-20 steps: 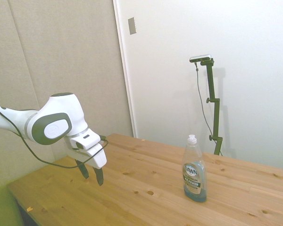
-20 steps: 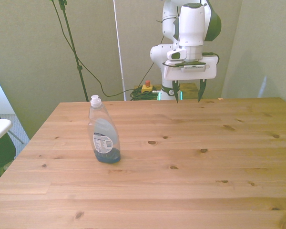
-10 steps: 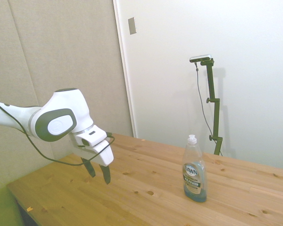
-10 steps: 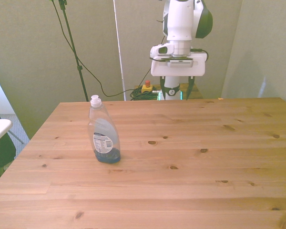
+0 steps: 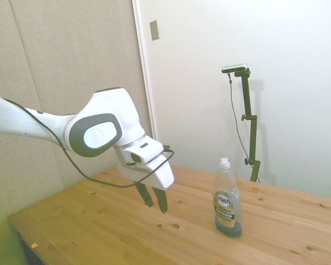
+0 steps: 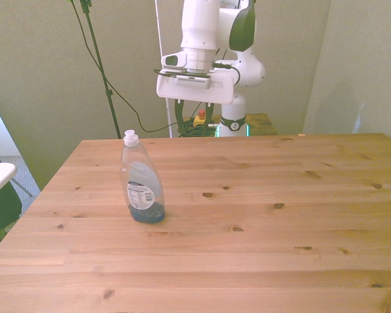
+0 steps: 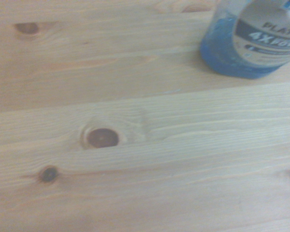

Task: Knock down the dish soap

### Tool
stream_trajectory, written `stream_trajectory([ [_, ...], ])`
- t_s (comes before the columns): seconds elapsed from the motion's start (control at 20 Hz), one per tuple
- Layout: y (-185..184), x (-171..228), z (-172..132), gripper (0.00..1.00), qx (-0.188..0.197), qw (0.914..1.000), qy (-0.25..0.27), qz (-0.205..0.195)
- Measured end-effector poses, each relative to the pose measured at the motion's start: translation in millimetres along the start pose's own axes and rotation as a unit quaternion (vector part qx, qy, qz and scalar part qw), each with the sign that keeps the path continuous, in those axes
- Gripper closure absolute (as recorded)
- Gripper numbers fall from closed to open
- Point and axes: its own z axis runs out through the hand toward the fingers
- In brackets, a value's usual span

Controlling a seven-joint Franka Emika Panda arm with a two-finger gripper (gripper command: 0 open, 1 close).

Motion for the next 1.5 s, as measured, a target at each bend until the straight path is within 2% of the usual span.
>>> stream_trajectory([
  [0.4, -1, 56, 35, 1.00, -0.003, 0.9994, 0.017, 0.029],
  [0.65, -11, 86, 36, 1.00, -0.002, 0.9987, 0.030, 0.041],
  [0.9, -41, 125, 38, 1.00, 0.008, 0.9968, 0.042, 0.068],
  [1.2, -80, 170, 75, 1.00, 0.017, 0.9908, 0.063, 0.118],
  [1.5, -95, 197, 101, 1.00, 0.030, 0.9856, 0.080, 0.146],
])
